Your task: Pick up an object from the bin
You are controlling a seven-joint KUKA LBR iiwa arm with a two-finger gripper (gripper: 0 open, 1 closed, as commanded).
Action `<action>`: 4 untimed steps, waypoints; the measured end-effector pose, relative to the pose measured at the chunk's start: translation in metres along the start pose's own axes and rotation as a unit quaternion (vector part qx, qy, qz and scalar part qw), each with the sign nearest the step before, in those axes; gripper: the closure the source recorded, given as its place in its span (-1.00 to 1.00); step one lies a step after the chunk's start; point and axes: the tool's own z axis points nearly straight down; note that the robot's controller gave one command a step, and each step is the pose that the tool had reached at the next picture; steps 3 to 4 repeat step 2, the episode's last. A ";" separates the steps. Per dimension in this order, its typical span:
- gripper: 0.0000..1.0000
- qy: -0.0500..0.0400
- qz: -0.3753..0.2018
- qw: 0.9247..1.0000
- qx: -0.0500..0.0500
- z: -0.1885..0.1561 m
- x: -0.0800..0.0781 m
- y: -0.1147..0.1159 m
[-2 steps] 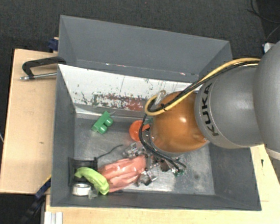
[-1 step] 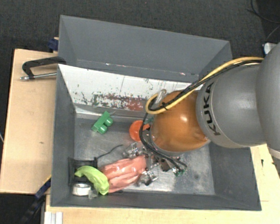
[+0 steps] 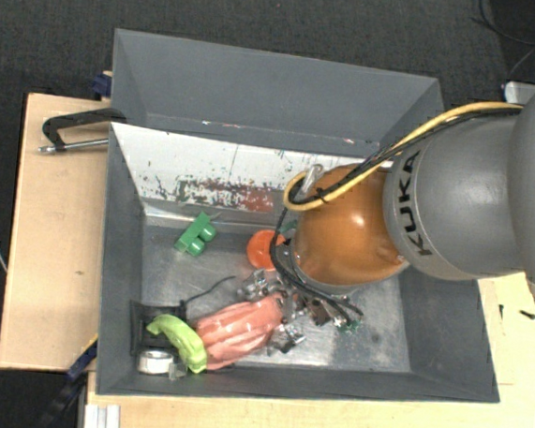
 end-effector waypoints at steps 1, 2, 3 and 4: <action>1.00 0.001 -0.001 1.000 0.000 -0.022 -0.001 0.000; 1.00 0.002 0.000 1.000 -0.001 -0.042 0.000 0.001; 1.00 0.002 0.000 1.000 -0.001 -0.042 0.000 0.001; 1.00 0.002 0.000 1.000 -0.001 -0.042 0.000 0.001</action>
Offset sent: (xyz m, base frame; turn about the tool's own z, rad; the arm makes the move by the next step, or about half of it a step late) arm 0.0001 0.0000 0.0975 0.0000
